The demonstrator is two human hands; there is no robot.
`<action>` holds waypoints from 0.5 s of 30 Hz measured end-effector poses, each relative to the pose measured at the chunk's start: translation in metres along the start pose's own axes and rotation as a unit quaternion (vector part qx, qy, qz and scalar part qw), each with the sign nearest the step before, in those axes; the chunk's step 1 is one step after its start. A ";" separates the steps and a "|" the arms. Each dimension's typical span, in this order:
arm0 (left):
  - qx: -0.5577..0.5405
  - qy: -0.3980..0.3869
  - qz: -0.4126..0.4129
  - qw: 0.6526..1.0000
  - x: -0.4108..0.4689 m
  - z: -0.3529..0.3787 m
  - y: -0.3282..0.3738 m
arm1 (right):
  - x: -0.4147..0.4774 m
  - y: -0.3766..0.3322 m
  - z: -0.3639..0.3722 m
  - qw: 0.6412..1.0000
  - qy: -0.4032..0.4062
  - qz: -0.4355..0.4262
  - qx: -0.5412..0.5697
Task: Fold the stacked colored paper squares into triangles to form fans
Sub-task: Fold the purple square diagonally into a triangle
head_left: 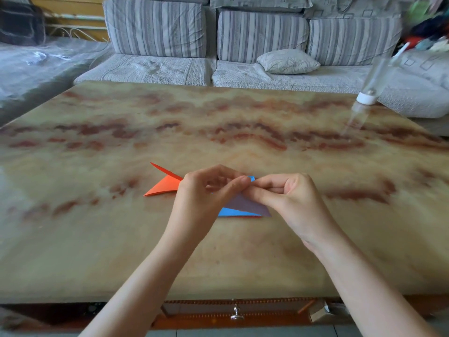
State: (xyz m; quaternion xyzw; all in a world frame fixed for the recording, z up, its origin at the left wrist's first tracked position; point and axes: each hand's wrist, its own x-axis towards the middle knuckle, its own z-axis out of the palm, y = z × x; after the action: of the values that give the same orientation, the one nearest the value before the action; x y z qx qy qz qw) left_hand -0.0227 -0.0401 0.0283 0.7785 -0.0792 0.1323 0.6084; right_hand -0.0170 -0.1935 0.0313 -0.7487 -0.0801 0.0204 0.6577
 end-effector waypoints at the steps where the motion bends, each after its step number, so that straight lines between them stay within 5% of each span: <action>1: 0.000 0.005 0.000 1.000 0.000 0.000 -0.001 | 0.000 0.001 0.001 1.000 -0.002 -0.001 -0.002; 15: 0.004 0.100 -0.007 0.995 -0.004 -0.001 -0.007 | -0.002 0.000 0.000 0.995 -0.097 0.013 0.020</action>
State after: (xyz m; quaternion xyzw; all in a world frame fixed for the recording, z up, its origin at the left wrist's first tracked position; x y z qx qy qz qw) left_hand -0.0242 -0.0373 0.0210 0.7646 -0.0121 0.2058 0.6107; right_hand -0.0192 -0.1943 0.0312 -0.7312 -0.1334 0.1032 0.6610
